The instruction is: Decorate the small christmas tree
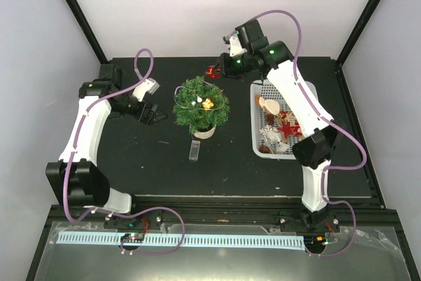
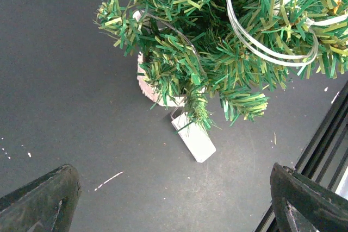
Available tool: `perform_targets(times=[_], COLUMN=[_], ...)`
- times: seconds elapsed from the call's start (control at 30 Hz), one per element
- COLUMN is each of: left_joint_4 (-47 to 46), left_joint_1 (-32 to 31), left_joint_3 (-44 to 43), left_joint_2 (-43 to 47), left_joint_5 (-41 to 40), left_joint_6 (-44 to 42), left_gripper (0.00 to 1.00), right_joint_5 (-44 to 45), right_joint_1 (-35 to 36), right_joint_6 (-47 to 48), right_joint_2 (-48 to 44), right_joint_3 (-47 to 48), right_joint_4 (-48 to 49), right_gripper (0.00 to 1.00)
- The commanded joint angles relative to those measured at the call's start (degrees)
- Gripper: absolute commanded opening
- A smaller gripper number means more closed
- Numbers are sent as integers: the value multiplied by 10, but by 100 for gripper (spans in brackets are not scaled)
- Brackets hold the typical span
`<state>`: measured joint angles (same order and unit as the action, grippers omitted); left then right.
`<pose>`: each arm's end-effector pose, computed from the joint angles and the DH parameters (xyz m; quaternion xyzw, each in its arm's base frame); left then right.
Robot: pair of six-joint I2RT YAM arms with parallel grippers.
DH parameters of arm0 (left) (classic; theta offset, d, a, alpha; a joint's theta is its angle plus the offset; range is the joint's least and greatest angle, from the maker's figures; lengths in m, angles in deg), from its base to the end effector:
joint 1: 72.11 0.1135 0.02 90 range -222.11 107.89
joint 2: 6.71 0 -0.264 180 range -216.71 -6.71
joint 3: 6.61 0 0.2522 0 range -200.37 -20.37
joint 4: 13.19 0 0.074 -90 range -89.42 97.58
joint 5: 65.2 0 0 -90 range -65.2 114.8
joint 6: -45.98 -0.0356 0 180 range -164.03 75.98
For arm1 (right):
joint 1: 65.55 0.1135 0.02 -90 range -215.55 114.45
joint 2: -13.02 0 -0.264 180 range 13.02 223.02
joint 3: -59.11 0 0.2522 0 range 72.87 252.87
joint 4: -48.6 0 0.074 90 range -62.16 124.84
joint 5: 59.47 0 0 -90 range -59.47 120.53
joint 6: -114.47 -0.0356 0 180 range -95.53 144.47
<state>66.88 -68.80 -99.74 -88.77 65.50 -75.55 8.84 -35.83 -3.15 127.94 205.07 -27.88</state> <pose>0.2681 -0.0077 0.3291 0.2862 0.8786 -0.2751 0.2654 0.3604 0.2209 0.4067 -0.0880 0.9074 0.3314 0.2432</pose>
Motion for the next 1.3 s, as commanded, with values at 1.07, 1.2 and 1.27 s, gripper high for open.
perform_targets(times=[1.07, 1.2, 1.27], left_joint_4=[10, 10, 10], left_joint_1=[4, 4, 3], left_joint_3=[-14, -12, -12], left_joint_2=[-19, -17, -17], left_joint_5=[8, 8, 9], left_joint_6=[5, 5, 5], left_gripper=[96, 96, 96], right_joint_5=[28, 34, 33], right_joint_1=[77, 78, 77], right_joint_6=[39, 41, 42], right_joint_2=[-13, -16, -16], right_joint_3=[-58, -67, -70], right_joint_4=[-13, -15, -15], right_gripper=[29, 30, 31])
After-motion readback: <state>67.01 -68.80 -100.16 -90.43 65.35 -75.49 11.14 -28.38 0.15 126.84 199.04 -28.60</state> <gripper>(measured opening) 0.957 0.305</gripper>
